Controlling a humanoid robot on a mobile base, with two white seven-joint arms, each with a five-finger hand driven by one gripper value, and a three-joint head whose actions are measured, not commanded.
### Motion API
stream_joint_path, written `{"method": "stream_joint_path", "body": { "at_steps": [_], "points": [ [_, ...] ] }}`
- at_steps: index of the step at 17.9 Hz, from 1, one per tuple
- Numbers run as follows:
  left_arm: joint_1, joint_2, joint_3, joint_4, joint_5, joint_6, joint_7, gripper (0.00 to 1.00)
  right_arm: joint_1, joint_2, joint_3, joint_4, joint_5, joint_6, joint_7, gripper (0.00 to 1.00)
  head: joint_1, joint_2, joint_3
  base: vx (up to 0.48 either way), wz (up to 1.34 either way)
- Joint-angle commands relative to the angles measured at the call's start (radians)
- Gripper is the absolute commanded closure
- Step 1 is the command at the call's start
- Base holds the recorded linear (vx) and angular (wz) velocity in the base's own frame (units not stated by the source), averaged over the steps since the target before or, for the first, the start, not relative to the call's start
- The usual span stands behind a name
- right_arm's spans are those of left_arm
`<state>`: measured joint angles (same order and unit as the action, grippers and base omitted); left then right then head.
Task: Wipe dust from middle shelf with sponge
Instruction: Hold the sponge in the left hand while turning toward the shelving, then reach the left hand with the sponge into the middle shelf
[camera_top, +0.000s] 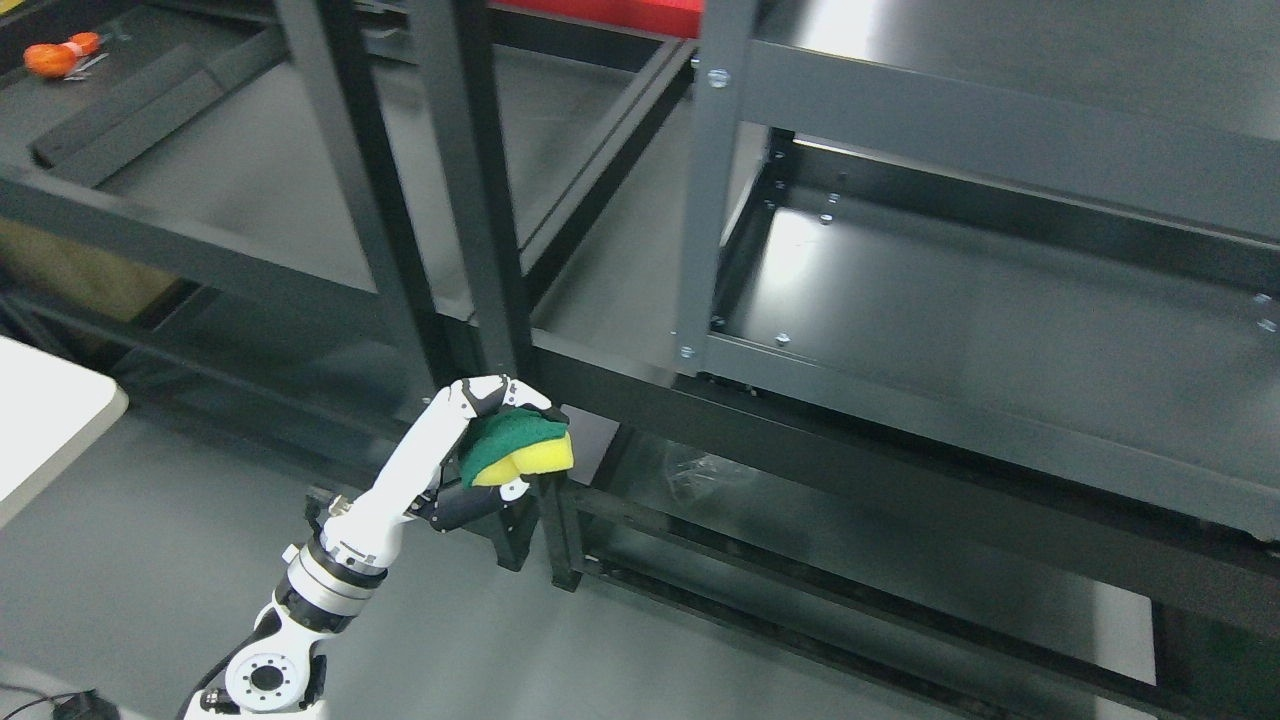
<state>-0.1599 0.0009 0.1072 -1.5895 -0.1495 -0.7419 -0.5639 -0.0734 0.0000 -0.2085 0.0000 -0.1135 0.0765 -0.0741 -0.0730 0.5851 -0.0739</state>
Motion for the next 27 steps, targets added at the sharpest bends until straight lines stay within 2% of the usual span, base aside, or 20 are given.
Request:
{"method": "stream_joint_path", "body": {
  "at_steps": [1, 6, 10, 13, 18, 21, 25, 27],
  "points": [
    [0.0, 0.017, -0.029, -0.003, 0.005, 0.001, 0.001, 1.0, 0.0, -0.017, 0.0, -0.017, 0.0, 0.0, 0.0, 0.0, 0.0, 0.0, 0.0, -0.076, -0.73],
    [-0.041, 0.017, -0.072, -0.009, 0.005, -0.031, -0.022, 1.0, 0.0, -0.017, 0.0, -0.017, 0.0, 0.0, 0.0, 0.0, 0.0, 0.0, 0.0, -0.039, -0.7],
    [-0.219, 0.017, -0.271, -0.009, 0.002, -0.044, -0.138, 1.0, 0.0, -0.017, 0.0, -0.017, 0.0, 0.0, 0.0, 0.0, 0.0, 0.0, 0.0, 0.013, -0.48],
    [-0.439, 0.017, -0.438, 0.066, -0.008, -0.028, -0.154, 1.0, 0.0, -0.017, 0.0, -0.017, 0.0, 0.0, 0.0, 0.0, 0.0, 0.0, 0.0, 0.021, -0.19],
    [-0.749, 0.017, -0.709, 0.258, -0.019, 0.054, -0.139, 1.0, 0.0, -0.017, 0.0, -0.017, 0.0, 0.0, 0.0, 0.0, 0.0, 0.0, 0.0, -0.001, 0.2],
    [-0.893, 0.017, -0.835, 0.292, 0.014, 0.135, -0.093, 1.0, 0.0, -0.017, 0.001, -0.017, 0.0, 0.0, 0.0, 0.0, 0.0, 0.0, 0.0, -0.009, 0.21],
    [-1.134, 0.017, -0.873, 0.313, 0.054, 0.347, -0.013, 0.99, 0.0, -0.017, 0.0, -0.017, 0.0, 0.0, 0.0, 0.0, 0.0, 0.0, 0.0, 0.003, -0.05],
    [-1.262, 0.017, -0.88, 0.365, 0.062, 0.4, -0.024, 0.99, 0.0, -0.017, 0.0, -0.017, 0.0, 0.0, 0.0, 0.0, 0.0, 0.0, 0.0, 0.014, -0.1]
  ]
}}
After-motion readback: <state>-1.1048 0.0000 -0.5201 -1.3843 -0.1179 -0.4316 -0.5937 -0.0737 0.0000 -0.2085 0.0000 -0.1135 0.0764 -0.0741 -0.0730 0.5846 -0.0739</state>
